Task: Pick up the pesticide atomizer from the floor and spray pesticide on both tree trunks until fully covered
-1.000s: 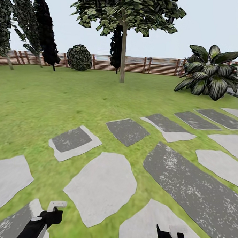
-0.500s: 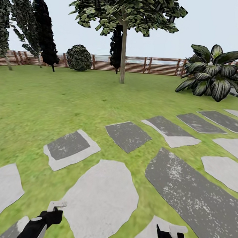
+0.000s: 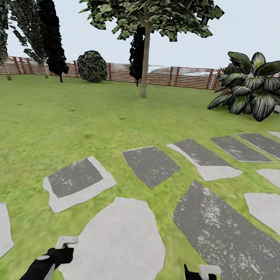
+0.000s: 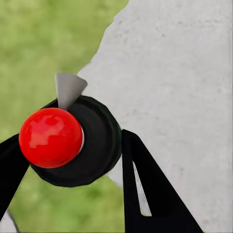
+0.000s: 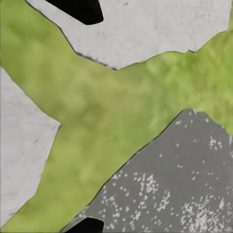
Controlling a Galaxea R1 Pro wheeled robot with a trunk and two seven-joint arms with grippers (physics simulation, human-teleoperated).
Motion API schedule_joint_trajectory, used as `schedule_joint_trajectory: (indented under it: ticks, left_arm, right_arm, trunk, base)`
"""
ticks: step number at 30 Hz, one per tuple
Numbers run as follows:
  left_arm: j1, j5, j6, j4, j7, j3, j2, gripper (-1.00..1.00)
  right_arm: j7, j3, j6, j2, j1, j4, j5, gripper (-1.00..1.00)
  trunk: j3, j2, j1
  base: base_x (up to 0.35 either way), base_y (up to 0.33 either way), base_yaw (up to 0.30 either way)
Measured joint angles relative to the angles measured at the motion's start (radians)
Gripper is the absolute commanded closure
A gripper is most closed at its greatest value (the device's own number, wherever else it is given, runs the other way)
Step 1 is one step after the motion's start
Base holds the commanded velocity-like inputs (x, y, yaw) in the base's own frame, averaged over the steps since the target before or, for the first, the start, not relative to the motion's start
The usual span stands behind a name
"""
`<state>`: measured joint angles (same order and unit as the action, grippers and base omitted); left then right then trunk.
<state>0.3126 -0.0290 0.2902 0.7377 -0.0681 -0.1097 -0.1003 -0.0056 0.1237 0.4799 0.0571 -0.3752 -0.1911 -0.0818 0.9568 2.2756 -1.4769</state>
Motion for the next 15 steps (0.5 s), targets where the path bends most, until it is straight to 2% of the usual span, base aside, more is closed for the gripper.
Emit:
schedule_joint_trajectory:
  ticks: [15]
  left_arm:
    - [0.000, 0.000, 0.000, 0.000, 0.000, 0.000, 0.000, 1.00]
  right_arm:
    - [0.000, 0.000, 0.000, 0.000, 0.000, 0.000, 0.000, -1.00]
  trunk:
    - [0.000, 0.000, 0.000]
  base:
    - [0.344, 0.000, 0.000]
